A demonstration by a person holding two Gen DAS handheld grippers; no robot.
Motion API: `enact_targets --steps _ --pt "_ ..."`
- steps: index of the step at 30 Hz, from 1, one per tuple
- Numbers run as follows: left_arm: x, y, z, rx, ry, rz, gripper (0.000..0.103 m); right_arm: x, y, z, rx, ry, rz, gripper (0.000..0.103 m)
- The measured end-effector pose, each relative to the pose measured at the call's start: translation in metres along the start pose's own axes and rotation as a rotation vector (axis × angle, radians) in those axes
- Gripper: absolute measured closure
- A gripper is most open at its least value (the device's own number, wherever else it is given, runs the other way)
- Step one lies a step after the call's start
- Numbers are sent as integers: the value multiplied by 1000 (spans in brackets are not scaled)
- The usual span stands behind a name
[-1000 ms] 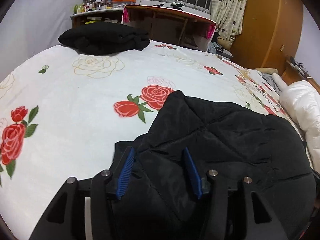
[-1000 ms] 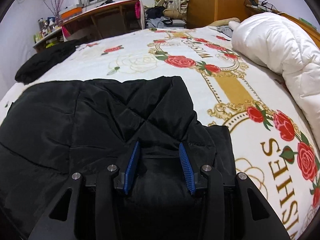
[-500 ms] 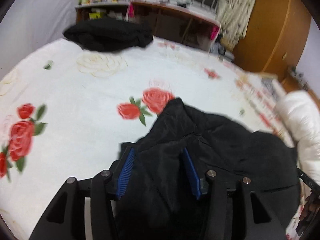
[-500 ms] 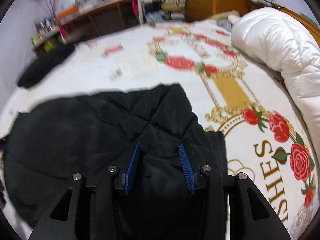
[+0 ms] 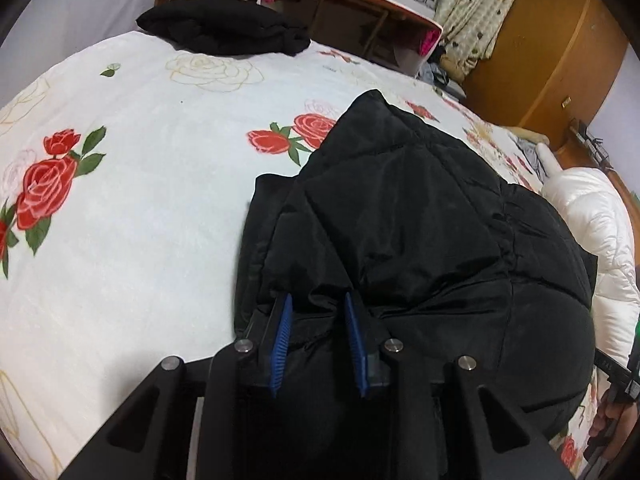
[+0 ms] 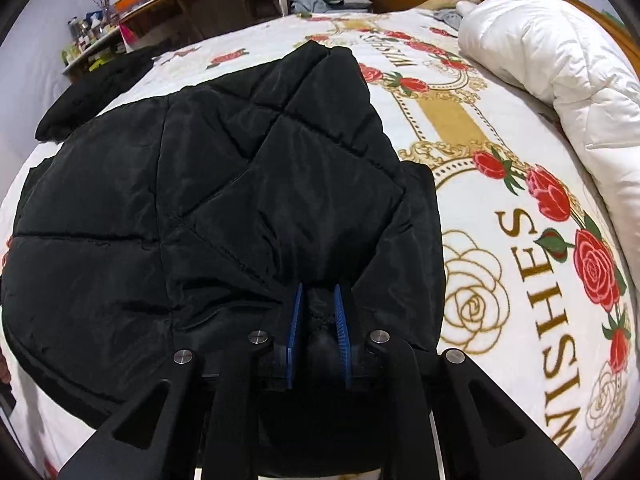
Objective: Fold large clothes
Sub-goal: 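Grasp the folded jacket edge with both grippers and lift it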
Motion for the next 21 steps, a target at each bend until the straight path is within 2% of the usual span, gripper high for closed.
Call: enact_targets --steps 2,8,10,12,15,21 --pt "-1 13 -4 5 3 -1 74 4 10 0 3 -35 -8 86" --pt "-11 61 -2 71 -12 13 74 4 61 10 88 -79 -56 81" --pt "-12 75 2 91 -17 17 71 4 72 16 102 -87 -76 74" --pt "-12 87 8 110 -24 28 64 3 83 23 120 -95 -96 51" --pt "-6 100 17 130 -43 43 51 -2 93 26 151 -99 -122 49" --pt "35 87 8 124 -152 50 50 -16 87 3 162 -12 -127 49"
Point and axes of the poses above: each gripper's, at about its wrist camera, not at the fingertips, and y roughly against the way its jaws point, x to its right, z to its underside, the point moved 9 cm from there along -y, roughly the way its jaws point, and after that the axes turned 11 degrees about y, right-handed, at the moved point
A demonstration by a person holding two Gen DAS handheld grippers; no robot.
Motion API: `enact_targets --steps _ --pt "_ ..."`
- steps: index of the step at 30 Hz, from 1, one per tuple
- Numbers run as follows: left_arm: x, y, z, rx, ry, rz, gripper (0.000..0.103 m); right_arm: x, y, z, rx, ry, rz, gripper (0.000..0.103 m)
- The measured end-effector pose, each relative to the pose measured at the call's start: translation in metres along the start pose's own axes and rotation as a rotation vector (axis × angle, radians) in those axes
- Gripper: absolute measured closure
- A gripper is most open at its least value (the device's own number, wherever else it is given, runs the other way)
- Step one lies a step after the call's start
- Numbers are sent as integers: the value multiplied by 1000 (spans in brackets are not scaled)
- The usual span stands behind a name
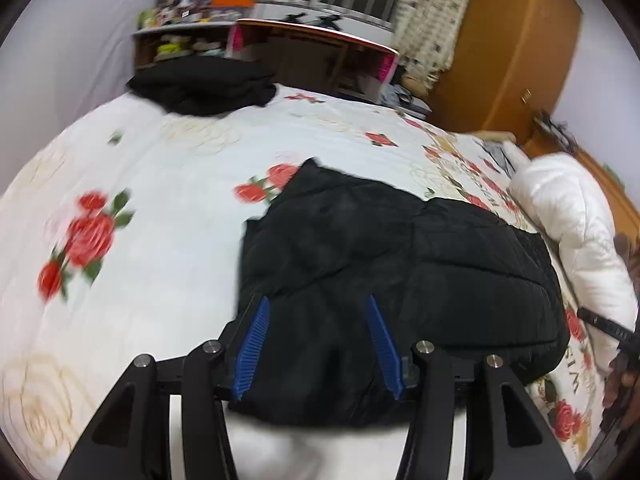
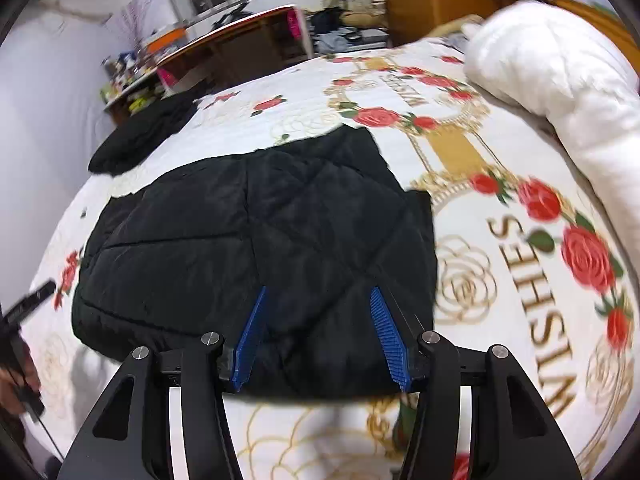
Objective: Fold large clothes
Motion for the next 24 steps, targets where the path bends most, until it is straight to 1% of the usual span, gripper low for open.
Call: enact_targets --steps 2,4,6,7,8,9,10,12,14,16,18,19,21,22,24 --pt "15 -18 -11 -14 -17 0 50 0 -11 -11 -6 15 -6 49" --pt "22 -38 -20 -36 -22 -6 50 5 -25 -21 -16 -1 -12 49" --pt "21 -61 -24 -61 -24 -37 50 12 -38 -28 -28 -24 -16 49" --pt "17 -75 -24 -85 -11 -47 50 17 -47 -30 -39 -39 -16 50" --pt "12 -90 -20 -113 3 -53 50 23 -60 -27 -67 -62 -19 53" --pt "8 -101 -15 -130 15 -50 47 31 -73 -21 -103 -81 -9 57" --pt "7 -109 -11 -133 18 -38 46 36 -82 -15 -126 -88 2 58" --pt "11 -114 -7 -120 -2 -38 46 43 -95 -5 -145 -102 -1 65" --pt "15 -116 -5 -107 -21 -43 46 43 -99 -1 -135 -90 10 65" --pt "16 -111 -8 -107 -29 -47 46 40 -94 -5 -126 -61 39 65" --pt "18 -96 -15 -77 -51 -39 46 38 -79 -12 -86 -37 50 61" --pt "16 -88 -20 -56 -58 -34 46 37 -72 -15 -62 -28 45 56" --pt "5 -71 -31 -7 -44 -32 46 40 -52 -21 1 -31 22 29" --pt "-4 -65 -37 6 -15 -28 46 44 -46 -22 22 -40 11 27" --pt "-25 -65 -43 6 40 -38 46 50 -44 -19 24 -59 -11 27"
Point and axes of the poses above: each gripper's, at about its wrist camera, not at the fingertips, and y roughly against the way its jaws point, x to its right, z to its underside, the point moved 9 cm from there along -y, roughly the way its jaws point, and after that the axes turned 11 degrees about y, right-handed, at the moved point
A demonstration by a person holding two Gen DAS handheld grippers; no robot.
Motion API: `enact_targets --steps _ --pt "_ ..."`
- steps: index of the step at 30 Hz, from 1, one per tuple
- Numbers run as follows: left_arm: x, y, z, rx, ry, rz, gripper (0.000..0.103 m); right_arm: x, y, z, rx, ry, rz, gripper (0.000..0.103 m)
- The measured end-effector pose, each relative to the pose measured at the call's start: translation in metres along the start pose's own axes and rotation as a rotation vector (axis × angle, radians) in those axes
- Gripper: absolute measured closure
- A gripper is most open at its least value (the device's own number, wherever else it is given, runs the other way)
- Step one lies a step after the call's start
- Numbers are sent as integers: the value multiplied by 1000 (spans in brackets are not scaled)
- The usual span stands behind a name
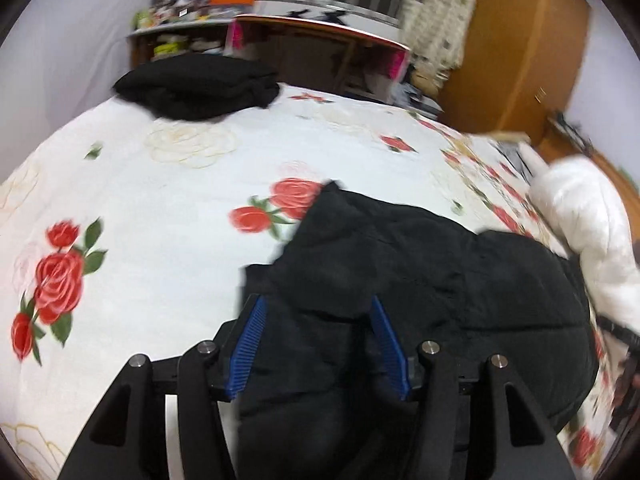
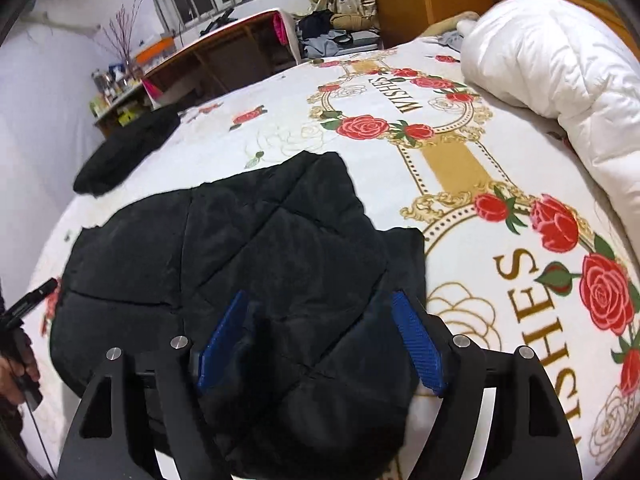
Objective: Fold large clothes
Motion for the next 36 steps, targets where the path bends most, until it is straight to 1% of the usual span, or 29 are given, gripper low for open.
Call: enact_targets --steps 2,4,6,7,9,10,11,13,15,19,23,30,33,34,35,36 --pt "-21 -11 2 -32 53 -29 46 9 -6 7 -28 -18 6 27" --pt "-32 -22 11 -73 100 -14 45 17 -17 15 -54 -54 0 27" --pt "-33 -33 19 -102 104 7 44 22 -31 24 -82 -93 -40 27" --pt "-32 -38 22 -107 96 8 41 23 -37 28 -99 -108 -60 27" --pt "-32 -48 25 -118 100 10 34 24 -46 32 -112 -131 -84 21" --pt "-34 -54 26 -130 118 22 31 25 -52 34 -117 -139 -100 19" --pt "-36 -57 27 -141 135 37 30 27 -54 35 -121 -143 -109 16" --pt "-41 -63 31 -163 165 67 26 27 -63 36 -128 -149 -150 16" --pt "-42 -67 35 -173 179 94 25 26 -68 36 -129 -137 -171 15" --pt "-35 -74 35 -186 169 118 25 27 -79 34 -126 -141 -213 15" --pt "-24 -86 31 -230 158 153 25 28 -86 30 -127 -148 -254 14" --pt "-20 -91 30 -259 170 208 25 30 -93 23 -112 -146 -317 14" --pt "-18 -92 31 -267 169 215 25 32 -98 25 -112 -178 -345 13" --pt "-17 -92 31 -271 170 214 25 34 -98 26 -115 -181 -345 13" --pt "-17 -92 31 -275 168 214 25 34 -97 26 -121 -178 -341 15" --pt "-16 -91 32 -287 168 218 25 32 -95 26 -125 -170 -350 28"
Point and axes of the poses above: each gripper's, at about its wrist camera, not at the fingertips, and y roughly against the way its jaws point, x to its right, z to its underside, the point moved 9 cm from there along -y, roughly the way its jaws point, and after that the axes turned 11 degrees about y, right-handed, at the moved point
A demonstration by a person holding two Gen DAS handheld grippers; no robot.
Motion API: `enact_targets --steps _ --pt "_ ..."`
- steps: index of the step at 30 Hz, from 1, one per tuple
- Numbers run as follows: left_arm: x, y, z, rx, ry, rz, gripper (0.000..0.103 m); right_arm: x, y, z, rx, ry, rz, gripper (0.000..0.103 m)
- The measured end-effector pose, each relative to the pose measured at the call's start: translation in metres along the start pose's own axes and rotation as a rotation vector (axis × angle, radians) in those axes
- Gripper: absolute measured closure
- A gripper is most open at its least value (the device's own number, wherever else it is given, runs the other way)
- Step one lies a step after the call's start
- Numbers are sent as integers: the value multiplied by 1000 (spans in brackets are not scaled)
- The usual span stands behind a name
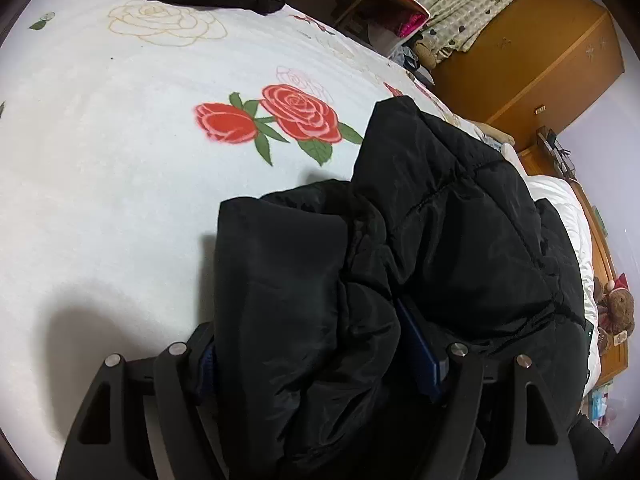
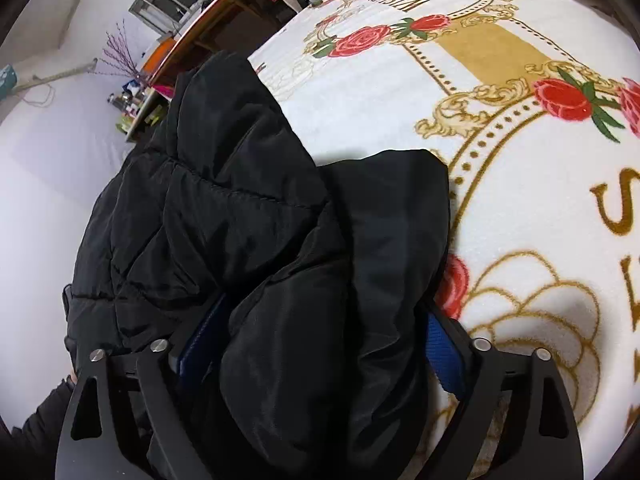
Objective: Fold large clothes
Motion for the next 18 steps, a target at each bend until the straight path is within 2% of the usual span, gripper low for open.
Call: enact_targets --steps 3,5,8,10,12,15,18 --pt "1 0 4 -20 -8 -1 25 -7 10 -1 26 5 -18 47" --pt "3 -1 5 -18 -36 -20 29 -7 9 1 22 4 -8 50" --pt "11 1 7 16 -92 -85 45 -11 7 -4 17 8 28 58" --pt "21 7 8 46 -143 -145 61 -19 12 -9 26 19 58 66" --pt "29 15 8 70 -175 -193 68 -29 22 -11 26 39 97 74" --pt "38 31 9 110 -193 -229 73 -41 39 -16 33 71 146 81" --pt "42 49 9 139 -196 -228 74 -50 54 -21 39 106 176 85"
Point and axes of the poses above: each gripper's, at about its wrist camera, not at the fingertips, and y roughly against the way its jaws point, x to its right, z to its underside, the point moved 9 cm from there along -y, roughly the way its jaws point, and after that the axes turned 11 degrees about y, right-handed, at the moved point
